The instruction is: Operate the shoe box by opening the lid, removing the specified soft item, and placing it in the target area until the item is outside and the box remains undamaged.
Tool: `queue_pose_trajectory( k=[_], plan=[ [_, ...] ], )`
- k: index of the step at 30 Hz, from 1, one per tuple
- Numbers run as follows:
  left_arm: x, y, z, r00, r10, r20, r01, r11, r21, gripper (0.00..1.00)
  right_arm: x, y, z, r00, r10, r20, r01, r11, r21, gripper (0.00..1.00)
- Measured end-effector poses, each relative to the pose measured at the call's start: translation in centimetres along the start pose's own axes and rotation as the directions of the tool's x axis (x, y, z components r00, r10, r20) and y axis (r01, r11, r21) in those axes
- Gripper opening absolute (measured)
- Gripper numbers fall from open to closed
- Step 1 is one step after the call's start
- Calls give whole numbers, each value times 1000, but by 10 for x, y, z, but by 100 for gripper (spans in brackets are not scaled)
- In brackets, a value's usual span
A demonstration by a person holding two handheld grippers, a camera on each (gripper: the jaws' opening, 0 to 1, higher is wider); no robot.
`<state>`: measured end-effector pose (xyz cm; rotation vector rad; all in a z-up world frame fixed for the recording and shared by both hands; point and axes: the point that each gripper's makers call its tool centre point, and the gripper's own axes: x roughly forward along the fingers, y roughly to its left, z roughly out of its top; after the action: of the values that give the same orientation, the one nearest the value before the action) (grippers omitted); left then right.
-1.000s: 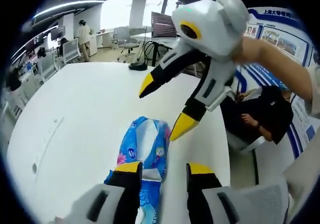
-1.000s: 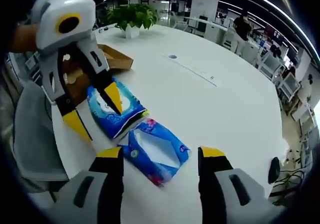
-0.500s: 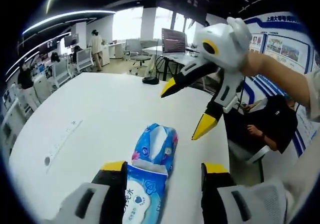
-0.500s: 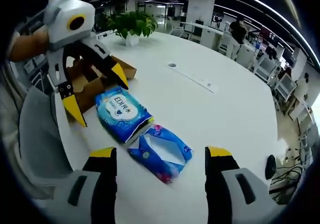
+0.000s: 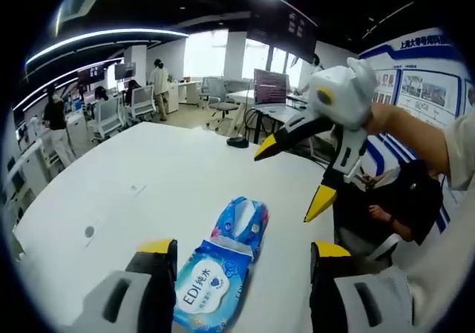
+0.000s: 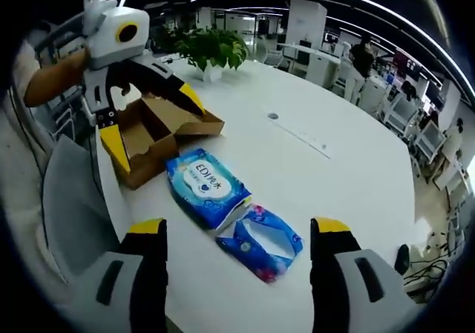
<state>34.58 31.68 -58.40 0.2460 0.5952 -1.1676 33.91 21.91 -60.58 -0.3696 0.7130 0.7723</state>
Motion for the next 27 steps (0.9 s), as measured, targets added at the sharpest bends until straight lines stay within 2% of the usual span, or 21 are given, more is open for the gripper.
queue_pose_trajectory(
  k=[9, 19, 27],
  plan=[
    [-38, 10, -4, 997, 48, 52, -47, 998, -31, 85, 1, 33, 27, 998, 65, 4, -65, 995, -70, 75],
    [-80, 21, -16, 990, 103, 101, -97, 994, -58, 97, 13, 70, 48, 989, 148, -4, -147, 981, -127, 73],
    [-110, 31, -29, 981, 153, 118, -146, 987, -69, 100, 27, 103, 68, 974, 224, 7, -217, 949, -231, 67]
  ],
)
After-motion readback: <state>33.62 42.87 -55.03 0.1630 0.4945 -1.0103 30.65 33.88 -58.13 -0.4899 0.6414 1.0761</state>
